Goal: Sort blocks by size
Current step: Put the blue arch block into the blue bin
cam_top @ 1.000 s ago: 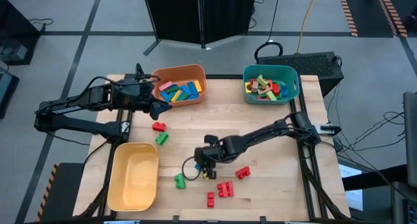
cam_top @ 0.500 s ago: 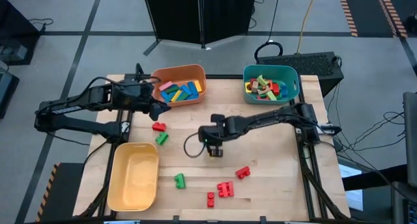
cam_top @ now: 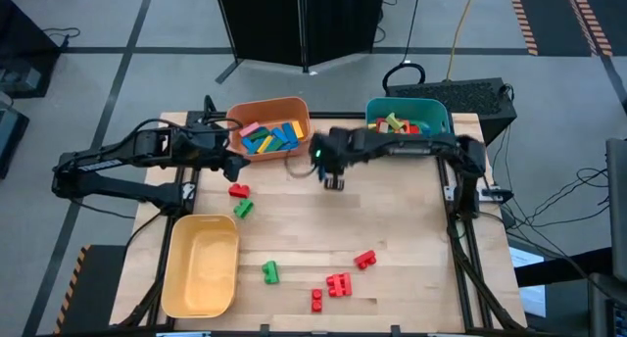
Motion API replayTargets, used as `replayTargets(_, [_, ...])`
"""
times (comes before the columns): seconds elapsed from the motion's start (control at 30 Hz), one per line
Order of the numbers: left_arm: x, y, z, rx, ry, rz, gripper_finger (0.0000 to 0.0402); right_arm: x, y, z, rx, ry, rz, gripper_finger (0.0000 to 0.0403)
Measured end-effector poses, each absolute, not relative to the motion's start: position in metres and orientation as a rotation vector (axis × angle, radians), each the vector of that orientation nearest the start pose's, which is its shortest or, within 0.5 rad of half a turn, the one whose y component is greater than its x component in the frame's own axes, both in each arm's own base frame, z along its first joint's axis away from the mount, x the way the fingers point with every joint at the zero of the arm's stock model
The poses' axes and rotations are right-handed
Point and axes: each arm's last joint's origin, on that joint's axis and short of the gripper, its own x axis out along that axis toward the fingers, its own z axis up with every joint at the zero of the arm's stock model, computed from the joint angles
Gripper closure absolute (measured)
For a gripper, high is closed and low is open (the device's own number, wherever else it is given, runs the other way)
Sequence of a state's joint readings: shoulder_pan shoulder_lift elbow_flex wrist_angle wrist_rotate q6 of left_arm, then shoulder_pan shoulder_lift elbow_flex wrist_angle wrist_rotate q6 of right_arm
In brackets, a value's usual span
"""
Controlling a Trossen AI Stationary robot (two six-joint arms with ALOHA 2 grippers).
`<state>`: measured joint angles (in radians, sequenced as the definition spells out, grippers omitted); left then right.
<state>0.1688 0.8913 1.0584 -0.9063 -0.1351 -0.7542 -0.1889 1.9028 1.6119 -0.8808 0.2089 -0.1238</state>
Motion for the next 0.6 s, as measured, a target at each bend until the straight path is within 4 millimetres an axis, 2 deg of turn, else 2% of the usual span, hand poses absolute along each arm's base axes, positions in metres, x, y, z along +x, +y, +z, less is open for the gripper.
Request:
replayTargets(0.33, [0.153,0.032,0.344,-0.698,0.574,0.616,0.0230,0.323,-0.155,0.320,-0.096,1.073,-0.459,0.0319])
replayTargets(0.47, [0.153,0.033,0.344,-0.693,0.569,0.629,0.0230,0.298,-0.178,0.331,-0.067,1.079,-0.526,0.0319])
replayTargets(0.6, [0.153,0.034,0.344,-0.695,0.566,0.639,0.0230,0.279,-0.198,0.330,0.004,1.118,-0.531,0.0319])
